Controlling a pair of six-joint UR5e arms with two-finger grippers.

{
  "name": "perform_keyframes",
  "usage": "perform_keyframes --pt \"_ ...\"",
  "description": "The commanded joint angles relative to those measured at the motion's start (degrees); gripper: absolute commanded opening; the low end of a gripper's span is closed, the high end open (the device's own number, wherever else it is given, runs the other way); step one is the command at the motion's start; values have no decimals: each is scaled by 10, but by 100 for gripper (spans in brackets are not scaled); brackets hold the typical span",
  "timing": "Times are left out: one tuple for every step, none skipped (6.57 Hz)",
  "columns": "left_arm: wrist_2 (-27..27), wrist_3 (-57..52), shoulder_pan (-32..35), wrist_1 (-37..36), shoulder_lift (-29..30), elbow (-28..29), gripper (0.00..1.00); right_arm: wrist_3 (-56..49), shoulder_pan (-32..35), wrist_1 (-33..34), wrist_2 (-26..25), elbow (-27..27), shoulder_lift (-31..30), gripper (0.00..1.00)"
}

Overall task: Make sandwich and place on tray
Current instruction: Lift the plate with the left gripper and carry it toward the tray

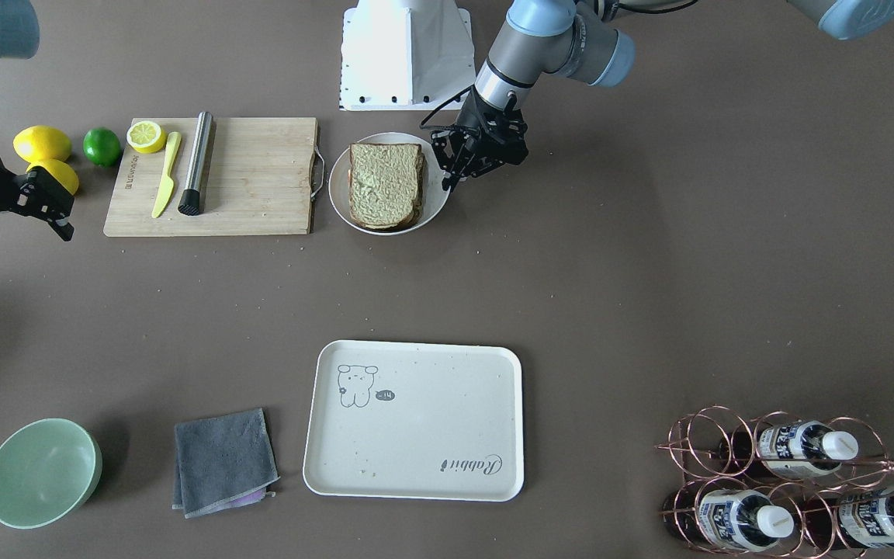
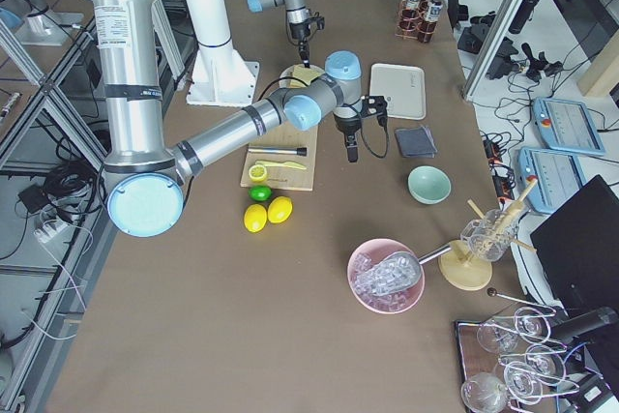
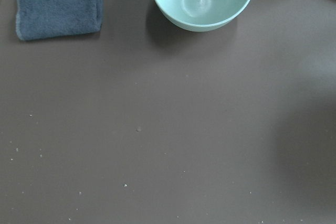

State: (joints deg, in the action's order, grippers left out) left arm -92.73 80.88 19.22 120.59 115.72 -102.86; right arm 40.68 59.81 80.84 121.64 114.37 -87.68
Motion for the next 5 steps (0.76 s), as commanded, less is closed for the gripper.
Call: perform_keyframes --pt "-31 -1 65 -4 13 4 0 -27 22 1 7 -2 -32 100" --pt "-63 -1 101 -8 24 11 0 -75 46 2 7 -2 -58 100" --pt "-79 -2 133 -5 41 38 0 -136 89 10 17 -3 -84 100" --pt "-93 -40 165 -5 65 69 0 -212 145 10 58 -23 -100 100" --pt "-114 -69 196 -4 78 104 0 -293 193 10 80 -57 -101 100"
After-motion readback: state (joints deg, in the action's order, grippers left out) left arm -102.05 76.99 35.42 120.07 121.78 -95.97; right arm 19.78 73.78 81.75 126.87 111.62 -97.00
